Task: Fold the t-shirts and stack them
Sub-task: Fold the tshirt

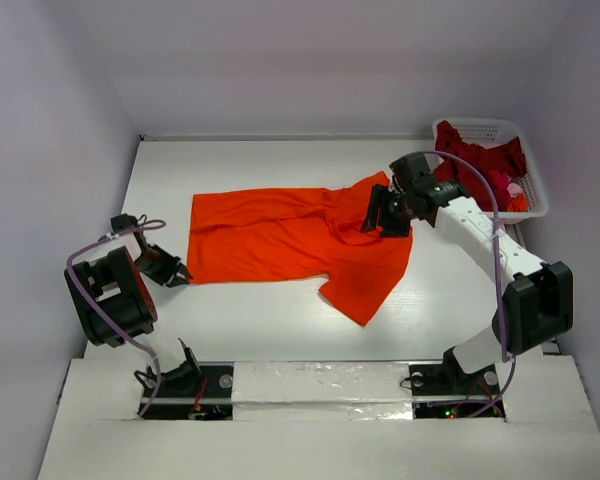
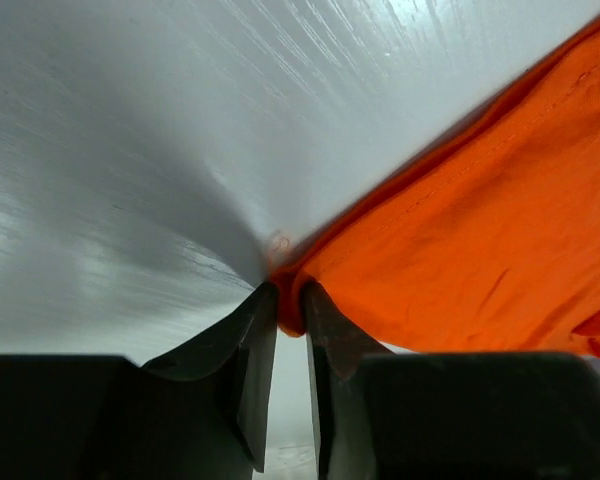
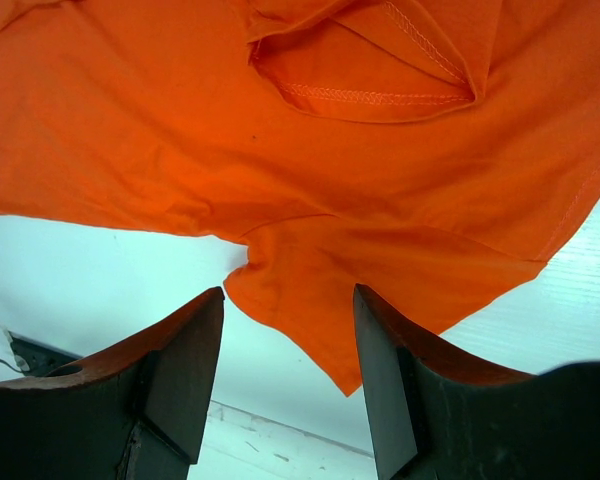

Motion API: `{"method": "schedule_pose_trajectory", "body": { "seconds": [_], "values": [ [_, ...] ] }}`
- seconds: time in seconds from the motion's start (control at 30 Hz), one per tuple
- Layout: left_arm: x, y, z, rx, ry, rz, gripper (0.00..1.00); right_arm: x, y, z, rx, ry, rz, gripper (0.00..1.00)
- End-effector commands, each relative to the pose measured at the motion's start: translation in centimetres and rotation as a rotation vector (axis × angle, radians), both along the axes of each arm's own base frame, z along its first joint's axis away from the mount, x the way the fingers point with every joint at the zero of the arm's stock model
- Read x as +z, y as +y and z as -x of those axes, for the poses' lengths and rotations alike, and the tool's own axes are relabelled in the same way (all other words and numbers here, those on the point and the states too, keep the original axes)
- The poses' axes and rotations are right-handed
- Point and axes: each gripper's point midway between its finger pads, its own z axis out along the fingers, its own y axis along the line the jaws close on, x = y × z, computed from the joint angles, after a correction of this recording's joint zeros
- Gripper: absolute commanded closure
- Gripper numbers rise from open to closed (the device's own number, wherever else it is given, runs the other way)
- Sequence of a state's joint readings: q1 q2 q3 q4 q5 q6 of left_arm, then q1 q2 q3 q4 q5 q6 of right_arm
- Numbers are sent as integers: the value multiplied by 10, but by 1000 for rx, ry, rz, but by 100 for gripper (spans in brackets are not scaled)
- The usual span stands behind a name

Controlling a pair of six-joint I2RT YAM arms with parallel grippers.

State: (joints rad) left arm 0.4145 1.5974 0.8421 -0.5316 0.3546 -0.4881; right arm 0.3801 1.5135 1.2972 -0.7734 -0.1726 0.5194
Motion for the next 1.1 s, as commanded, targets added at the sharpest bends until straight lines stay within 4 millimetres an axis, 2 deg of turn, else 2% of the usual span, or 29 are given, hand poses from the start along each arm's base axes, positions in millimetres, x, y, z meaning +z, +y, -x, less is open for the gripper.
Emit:
{"method": "schedule_pose_trajectory", "body": {
  "seconds": [0.0,0.23,0.37,0.47,0.5,0.53,0.63,0.67,0.73,0.8,0.93,1.07],
  "values": [
    [-4,5,4,6,30,-13,85,20,6,-16,8,-74,-27,40],
    [-5,5,4,5,33,-12,89,14,6,-13,10,-61,-25,40],
    [-5,6,4,5,31,-13,96,12,7,-11,14,-52,-34,40],
    [-5,6,1,7,29,-10,100,8,10,-2,24,-17,-59,41],
    [-5,6,0,8,28,-9,100,7,14,5,38,3,-85,41],
    [-4,6,-1,8,26,-6,100,-4,13,15,40,42,-90,41],
    [-4,7,-4,7,19,-4,100,-11,11,38,67,71,-92,41],
    [-3,7,-4,7,18,-3,100,-22,5,49,67,99,-69,41],
    [-4,6,-4,5,16,1,100,-24,-5,57,59,88,-38,39],
    [-3,5,-5,3,11,3,100,-41,-11,75,68,133,-10,39],
    [0,6,-6,-7,7,0,100,-56,-5,96,93,166,-3,39],
    [2,7,-6,-20,1,-8,100,-69,13,115,122,202,-3,39]
  ]
}}
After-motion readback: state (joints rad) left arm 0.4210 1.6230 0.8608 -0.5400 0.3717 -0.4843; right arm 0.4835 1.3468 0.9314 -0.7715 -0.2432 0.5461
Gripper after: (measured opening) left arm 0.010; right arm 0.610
